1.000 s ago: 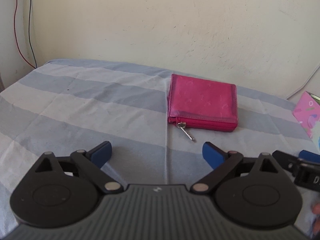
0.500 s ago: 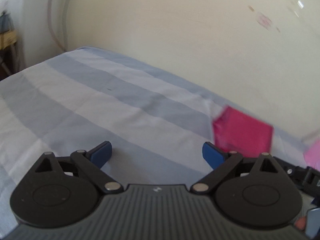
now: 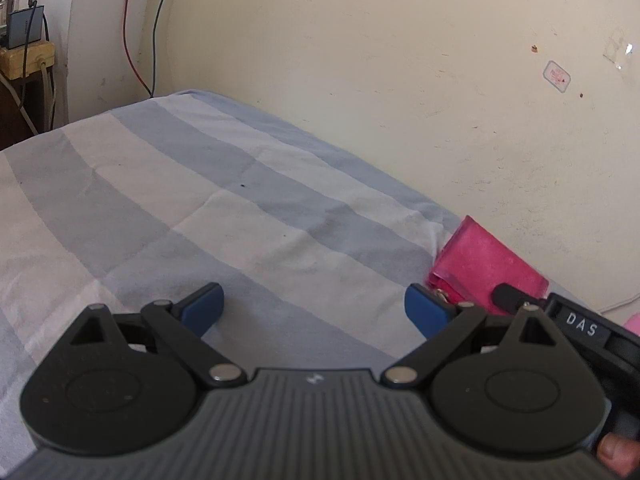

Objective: Organize objects
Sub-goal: 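Grasp the pink wallet with the right gripper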

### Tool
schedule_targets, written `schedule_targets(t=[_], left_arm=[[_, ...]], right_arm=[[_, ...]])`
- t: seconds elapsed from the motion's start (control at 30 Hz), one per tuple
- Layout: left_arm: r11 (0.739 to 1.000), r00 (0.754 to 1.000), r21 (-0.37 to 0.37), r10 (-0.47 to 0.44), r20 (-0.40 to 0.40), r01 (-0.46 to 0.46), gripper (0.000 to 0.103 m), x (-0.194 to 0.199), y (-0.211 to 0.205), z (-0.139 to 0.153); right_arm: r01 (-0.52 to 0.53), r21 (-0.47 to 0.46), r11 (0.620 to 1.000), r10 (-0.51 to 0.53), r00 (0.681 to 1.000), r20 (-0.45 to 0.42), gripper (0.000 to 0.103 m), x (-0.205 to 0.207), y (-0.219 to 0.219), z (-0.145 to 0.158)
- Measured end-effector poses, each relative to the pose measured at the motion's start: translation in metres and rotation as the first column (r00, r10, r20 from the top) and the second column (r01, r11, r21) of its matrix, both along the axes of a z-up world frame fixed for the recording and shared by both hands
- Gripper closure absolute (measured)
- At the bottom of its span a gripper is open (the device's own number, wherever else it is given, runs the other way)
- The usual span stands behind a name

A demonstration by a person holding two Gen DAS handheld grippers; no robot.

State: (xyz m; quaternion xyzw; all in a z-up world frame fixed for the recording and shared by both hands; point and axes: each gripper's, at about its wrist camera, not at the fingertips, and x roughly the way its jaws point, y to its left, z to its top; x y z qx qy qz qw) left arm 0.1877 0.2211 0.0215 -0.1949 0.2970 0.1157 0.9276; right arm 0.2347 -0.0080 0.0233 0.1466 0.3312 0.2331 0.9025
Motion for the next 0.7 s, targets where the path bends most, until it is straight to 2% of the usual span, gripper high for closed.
schedule_targets(t=[0.17,0.3,0.43,0.53,0.63,0.7], left_arm=[[0.999,0.999,-0.016,-0.032,0.011,0.032,0.005,0.000,-0.001,0.000],[0.997,0.997,-0.014,-0.075,0.027,0.075,0.005,-0.002,-0.008,0.002],[0.977,0.977,0.023,-0.213,0.021,0.212,0.005,-0.001,-0.030,0.001],[0.927,0.928,0.054,-0.372,0.007,0.371,0.005,-0.002,-0.055,-0.003],[0.844,0.860,0.181,-0.511,-0.018,0.505,0.006,-0.010,-0.088,-0.005],[0.795,0.825,0.273,-0.565,0.008,0.542,0.006,-0.022,-0.102,-0.003]], right_arm=[[-0.016,-0.018,1.000,0.017,0.999,0.039,0.071,-0.019,-0.001,0.004],[-0.009,0.007,1.000,0.009,1.000,0.009,0.072,-0.043,-0.022,0.005],[-0.036,0.017,0.999,0.036,0.999,-0.036,0.072,-0.077,-0.062,0.008],[-0.043,0.020,0.999,0.044,0.998,-0.053,0.072,-0.119,-0.101,0.009],[-0.015,0.040,0.999,0.017,0.999,-0.049,0.072,-0.167,-0.145,0.005],[0.022,0.044,0.999,-0.021,0.999,-0.032,0.072,-0.202,-0.172,0.005]])
